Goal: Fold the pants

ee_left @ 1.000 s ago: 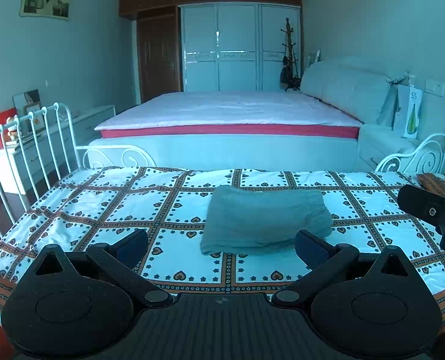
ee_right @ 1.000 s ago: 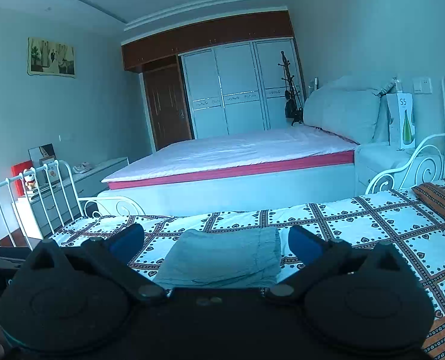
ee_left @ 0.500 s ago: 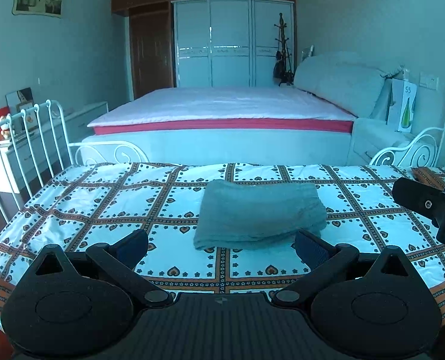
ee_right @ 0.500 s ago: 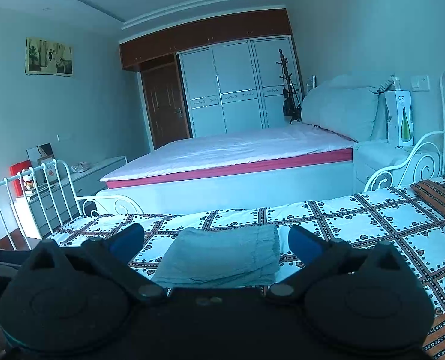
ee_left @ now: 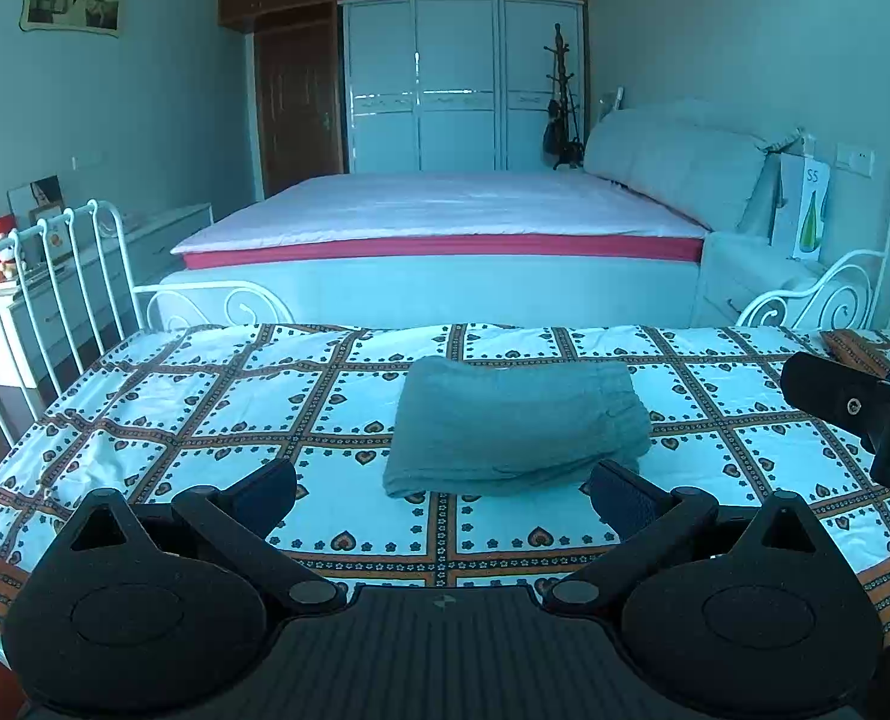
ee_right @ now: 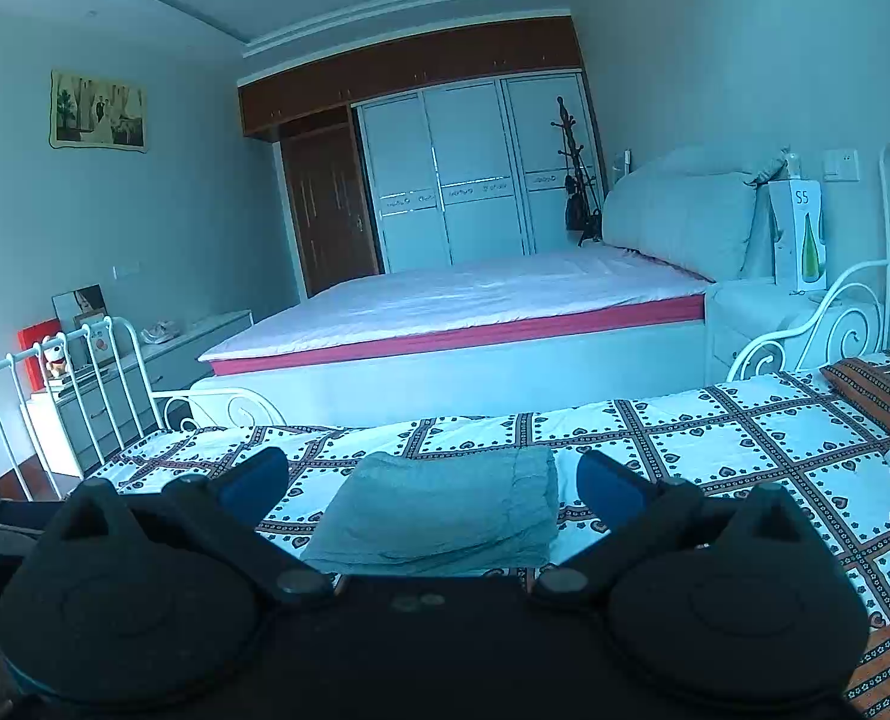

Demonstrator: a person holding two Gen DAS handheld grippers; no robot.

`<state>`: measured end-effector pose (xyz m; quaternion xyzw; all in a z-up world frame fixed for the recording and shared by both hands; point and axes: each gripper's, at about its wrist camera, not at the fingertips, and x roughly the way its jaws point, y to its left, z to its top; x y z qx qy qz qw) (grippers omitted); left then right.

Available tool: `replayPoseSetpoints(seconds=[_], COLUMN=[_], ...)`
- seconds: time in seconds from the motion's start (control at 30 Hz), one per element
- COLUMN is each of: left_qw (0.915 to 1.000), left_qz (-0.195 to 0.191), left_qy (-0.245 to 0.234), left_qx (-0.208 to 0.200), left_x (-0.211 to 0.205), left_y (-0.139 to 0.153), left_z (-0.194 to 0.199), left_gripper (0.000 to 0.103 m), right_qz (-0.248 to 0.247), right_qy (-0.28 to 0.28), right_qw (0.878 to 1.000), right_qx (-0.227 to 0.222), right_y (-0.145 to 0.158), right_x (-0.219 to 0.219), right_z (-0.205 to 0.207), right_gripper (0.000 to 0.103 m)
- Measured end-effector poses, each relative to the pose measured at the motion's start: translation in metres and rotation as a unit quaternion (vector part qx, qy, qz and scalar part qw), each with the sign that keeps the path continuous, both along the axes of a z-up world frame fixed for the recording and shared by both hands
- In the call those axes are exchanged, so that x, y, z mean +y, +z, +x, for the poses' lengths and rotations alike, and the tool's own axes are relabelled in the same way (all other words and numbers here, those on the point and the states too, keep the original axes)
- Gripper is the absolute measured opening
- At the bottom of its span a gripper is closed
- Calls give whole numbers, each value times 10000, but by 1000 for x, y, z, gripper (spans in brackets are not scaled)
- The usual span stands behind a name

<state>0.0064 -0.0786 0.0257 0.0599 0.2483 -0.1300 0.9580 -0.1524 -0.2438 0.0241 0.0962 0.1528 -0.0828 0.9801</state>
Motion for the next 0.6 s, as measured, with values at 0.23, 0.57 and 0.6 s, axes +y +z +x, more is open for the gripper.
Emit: replayPoseSetpoints(seconds=[0.23,0.57,0.6], left_qw=[10000,10000,9999], left_qz=[43,24,25], left_qy=[-20,85,95], left_qx=[-13,-39,-37], left_x=[-1,1,1], left_y=[-1,0,0], left_z=[0,2,3], left_gripper=[103,103,103], right_qz=[-34,-144,-142], right_qy=[-54,-203,-211], right_qw=[10000,9996,9996], right_qx=[23,148,155], right_y=[-1,-4,-5], right_x=[-1,-5,-6], right_z=[0,3,4], right_gripper=[97,97,97])
